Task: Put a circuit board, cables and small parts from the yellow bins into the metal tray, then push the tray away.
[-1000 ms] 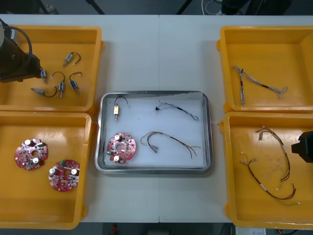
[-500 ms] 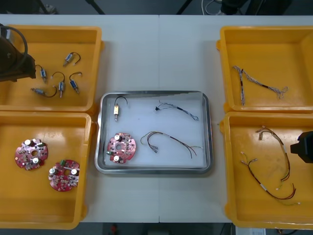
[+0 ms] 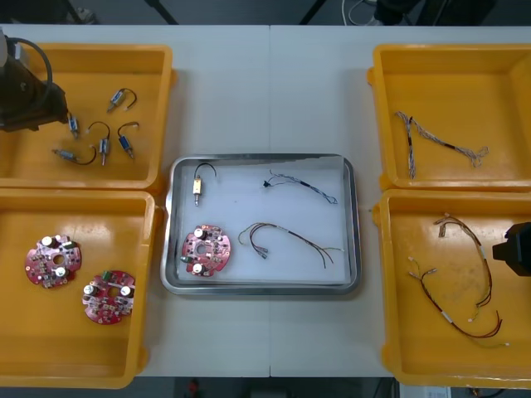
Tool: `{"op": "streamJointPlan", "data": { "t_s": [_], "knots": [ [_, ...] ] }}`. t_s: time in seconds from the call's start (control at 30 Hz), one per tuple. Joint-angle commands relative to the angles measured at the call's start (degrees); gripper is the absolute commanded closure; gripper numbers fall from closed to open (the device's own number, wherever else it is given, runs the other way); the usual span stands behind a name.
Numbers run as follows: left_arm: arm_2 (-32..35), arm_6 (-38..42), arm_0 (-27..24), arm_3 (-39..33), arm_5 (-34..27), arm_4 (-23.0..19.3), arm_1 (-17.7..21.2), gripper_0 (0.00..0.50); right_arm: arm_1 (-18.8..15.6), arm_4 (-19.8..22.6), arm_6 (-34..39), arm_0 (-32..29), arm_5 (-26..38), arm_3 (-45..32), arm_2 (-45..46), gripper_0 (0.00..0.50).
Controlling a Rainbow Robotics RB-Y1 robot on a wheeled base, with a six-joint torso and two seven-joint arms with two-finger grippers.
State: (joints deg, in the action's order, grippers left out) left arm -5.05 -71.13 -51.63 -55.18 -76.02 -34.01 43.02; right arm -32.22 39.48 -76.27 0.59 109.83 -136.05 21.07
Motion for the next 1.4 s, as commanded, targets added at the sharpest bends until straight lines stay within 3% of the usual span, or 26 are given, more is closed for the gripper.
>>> {"op": "streamJointPlan", "data": {
  "t_s": [0.03,0.47,0.83,0.87,0.9,0.93,1.0,1.4],
  "knots": [
    [-1.9,-6.6,-3.1,1.3,3.6,-0.5,-1.3,0.0,-0.6,0.4,2.6,-0.1,0.2,-1.2,1.5,0.0],
    [-4.5,-7.0,-3.1,6.3,11.5,-0.8,-3.3,0.0,-0.6,1.1,3.8,-0.1,0.2,-1.2,1.3,0.0],
    [-5.7,-7.1,-3.0,8.2,14.2,-1.2,-3.8,0.0,-0.7,1.1,4.9,-0.1,0.2,-1.2,1.3,0.0],
    [-5.9,-7.0,-3.0,8.2,14.3,-1.2,-3.8,0.05,-0.6,1.1,5.0,-0.1,0.2,-1.2,1.3,0.0],
    [-6.0,-6.8,-3.0,8.3,14.3,-1.2,-3.8,0.155,-0.6,1.2,5.1,-0.1,0.2,-1.2,1.3,0.0],
    [-6.0,-6.8,-3.0,8.3,14.2,-1.2,-3.8,0.206,-0.6,1.2,5.1,-0.1,0.2,-1.2,1.3,0.0],
    [-6.0,-6.9,-3.0,8.4,14.3,-1.2,-3.8,0.498,-0.6,1.3,5.3,-0.1,0.2,-1.2,1.3,0.0],
    [-5.4,-6.9,-3.0,8.4,13.5,-1.4,-3.2,0.5,-0.6,2.0,5.4,-0.1,0.2,-1.2,1.3,0.0]
  ]
}}
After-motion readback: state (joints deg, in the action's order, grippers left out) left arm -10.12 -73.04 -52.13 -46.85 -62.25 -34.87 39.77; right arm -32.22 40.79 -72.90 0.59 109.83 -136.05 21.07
